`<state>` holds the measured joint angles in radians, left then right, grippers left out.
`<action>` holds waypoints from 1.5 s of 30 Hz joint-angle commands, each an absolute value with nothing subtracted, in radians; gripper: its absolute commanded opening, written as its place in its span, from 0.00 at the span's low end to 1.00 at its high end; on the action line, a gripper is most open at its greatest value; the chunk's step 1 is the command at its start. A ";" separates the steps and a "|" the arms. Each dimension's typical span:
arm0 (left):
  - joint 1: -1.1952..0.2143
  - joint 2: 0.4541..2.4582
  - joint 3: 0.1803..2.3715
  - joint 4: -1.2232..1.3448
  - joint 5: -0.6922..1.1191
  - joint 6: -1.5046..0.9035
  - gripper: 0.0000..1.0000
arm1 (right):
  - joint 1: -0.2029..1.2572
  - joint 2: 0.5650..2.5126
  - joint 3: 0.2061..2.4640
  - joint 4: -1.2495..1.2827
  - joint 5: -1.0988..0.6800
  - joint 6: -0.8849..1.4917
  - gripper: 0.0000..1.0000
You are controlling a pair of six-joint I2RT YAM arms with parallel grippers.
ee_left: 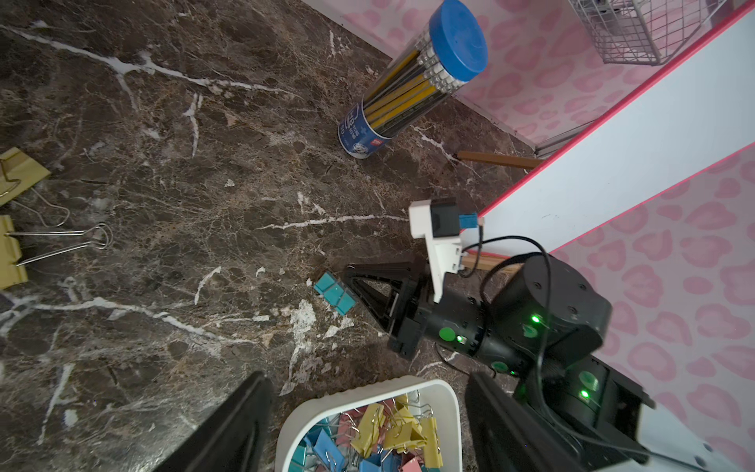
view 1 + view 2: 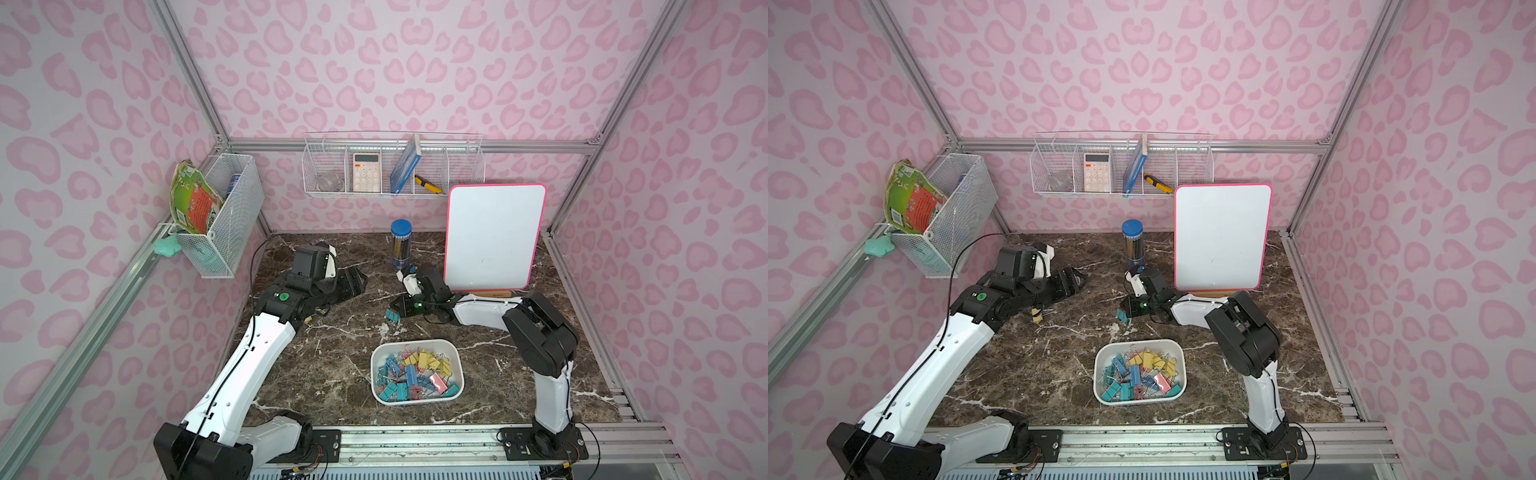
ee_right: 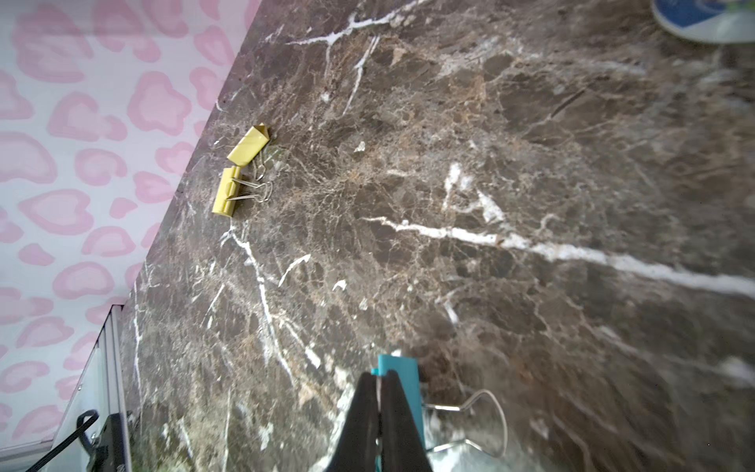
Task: Put the binder clips in the storage box
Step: Pick up the binder clip at the center of the board, then place the binder clip in the storage box, then pick up the binder clip at the center of the board.
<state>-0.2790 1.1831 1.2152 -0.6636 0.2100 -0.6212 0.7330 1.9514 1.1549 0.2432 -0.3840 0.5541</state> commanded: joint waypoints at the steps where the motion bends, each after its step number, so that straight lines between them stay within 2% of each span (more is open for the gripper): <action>1: -0.250 1.189 1.213 -0.699 0.147 -0.605 0.83 | 0.754 1.807 1.079 0.319 -0.345 0.578 0.00; 3: -0.197 1.206 1.213 -0.729 0.072 -0.654 0.98 | 0.783 1.643 0.969 0.343 -0.278 0.594 0.00; 10: 0.048 1.253 1.151 -0.709 0.088 -0.732 0.98 | 0.978 1.138 0.665 0.076 0.028 0.727 0.00; 12: 0.073 1.268 1.158 -0.717 0.065 -0.716 0.99 | 1.047 1.058 0.588 0.004 0.055 0.791 0.00; 15: 0.101 1.281 1.169 -0.722 0.053 -0.707 0.99 | 1.117 1.046 0.544 -0.073 0.065 0.831 0.03; 16: 0.107 1.284 1.169 -0.723 0.045 -0.707 0.99 | 1.130 1.054 0.552 -0.099 0.076 0.827 0.07; 17: 0.114 1.289 1.168 -0.724 0.033 -0.709 0.98 | 1.139 1.062 0.565 -0.130 0.093 0.823 0.17; 18: 0.119 1.294 1.168 -0.730 0.025 -0.713 0.98 | 1.139 1.066 0.583 -0.156 0.110 0.813 0.34; 19: 0.127 1.301 1.164 -0.734 0.024 -0.710 0.97 | 1.138 1.063 0.606 -0.162 0.131 0.792 0.45; 21: 0.135 1.319 1.152 -0.737 -0.004 -0.695 0.96 | 1.131 1.041 0.655 -0.134 0.205 0.738 0.59; 22: 0.136 1.332 1.147 -0.738 -0.019 -0.691 0.95 | 1.109 1.031 0.676 -0.104 0.216 0.716 0.63; 25: 0.148 1.415 1.152 -0.751 -0.036 -0.679 0.90 | 0.983 1.022 0.710 0.066 0.164 0.682 0.65; 29: 0.157 1.581 1.227 -0.794 -0.066 -0.687 0.76 | 0.881 1.081 0.715 0.277 0.125 0.678 0.67; 33: 0.160 1.765 1.362 -0.842 -0.021 -0.681 0.64 | 0.865 1.156 0.721 0.339 0.043 0.691 0.67; 37: 0.158 1.870 1.445 -0.827 0.017 -0.608 0.47 | 0.865 1.170 0.693 0.347 0.008 0.712 0.67; 41: 0.150 1.918 1.494 -0.836 0.024 -0.455 0.42 | 0.863 1.149 0.651 0.369 0.012 0.740 0.68; 45: 0.095 1.928 1.505 -0.861 -0.081 -0.351 0.43 | 0.855 1.150 0.645 0.377 0.007 0.741 0.68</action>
